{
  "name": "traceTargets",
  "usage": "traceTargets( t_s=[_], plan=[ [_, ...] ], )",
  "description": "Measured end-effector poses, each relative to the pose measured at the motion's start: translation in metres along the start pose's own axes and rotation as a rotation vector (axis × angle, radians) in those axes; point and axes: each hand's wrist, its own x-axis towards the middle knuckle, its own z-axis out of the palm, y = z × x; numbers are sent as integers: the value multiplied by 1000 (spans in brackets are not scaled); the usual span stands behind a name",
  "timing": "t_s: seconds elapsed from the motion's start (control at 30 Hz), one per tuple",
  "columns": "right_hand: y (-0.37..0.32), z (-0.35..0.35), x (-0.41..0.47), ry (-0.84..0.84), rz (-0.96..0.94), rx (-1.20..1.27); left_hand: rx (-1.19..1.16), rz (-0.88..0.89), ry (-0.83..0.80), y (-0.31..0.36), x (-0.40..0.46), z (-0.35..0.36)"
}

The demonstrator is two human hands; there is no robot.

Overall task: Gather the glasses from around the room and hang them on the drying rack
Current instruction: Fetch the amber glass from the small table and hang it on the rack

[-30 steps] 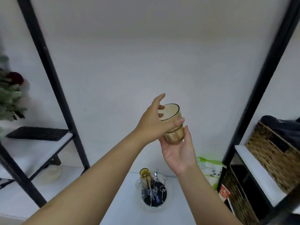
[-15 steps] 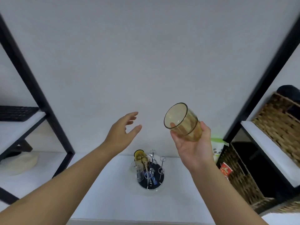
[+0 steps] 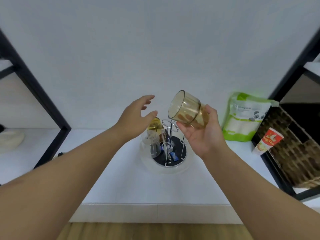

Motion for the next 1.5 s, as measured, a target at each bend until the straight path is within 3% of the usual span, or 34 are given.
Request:
traceTargets(
  t_s=[0.2, 0.43, 0.63, 1.2, 1.5],
  plan=[
    [22, -30, 2, 70, -85, -163, 143, -68, 0, -50, -17, 39],
    [35, -51, -2, 110, -321, -654, 204, -167, -31, -97, -31, 70],
    [50, -57, 0, 38, -467, -1104, 172, -175, -68, -106, -30, 90],
    [88, -57, 28, -125, -566, -1602, 113, -114, 4, -116, -26, 98],
    [103, -57, 35, -154, -497, -1776, 94, -122, 9, -116, -25, 98]
  ],
)
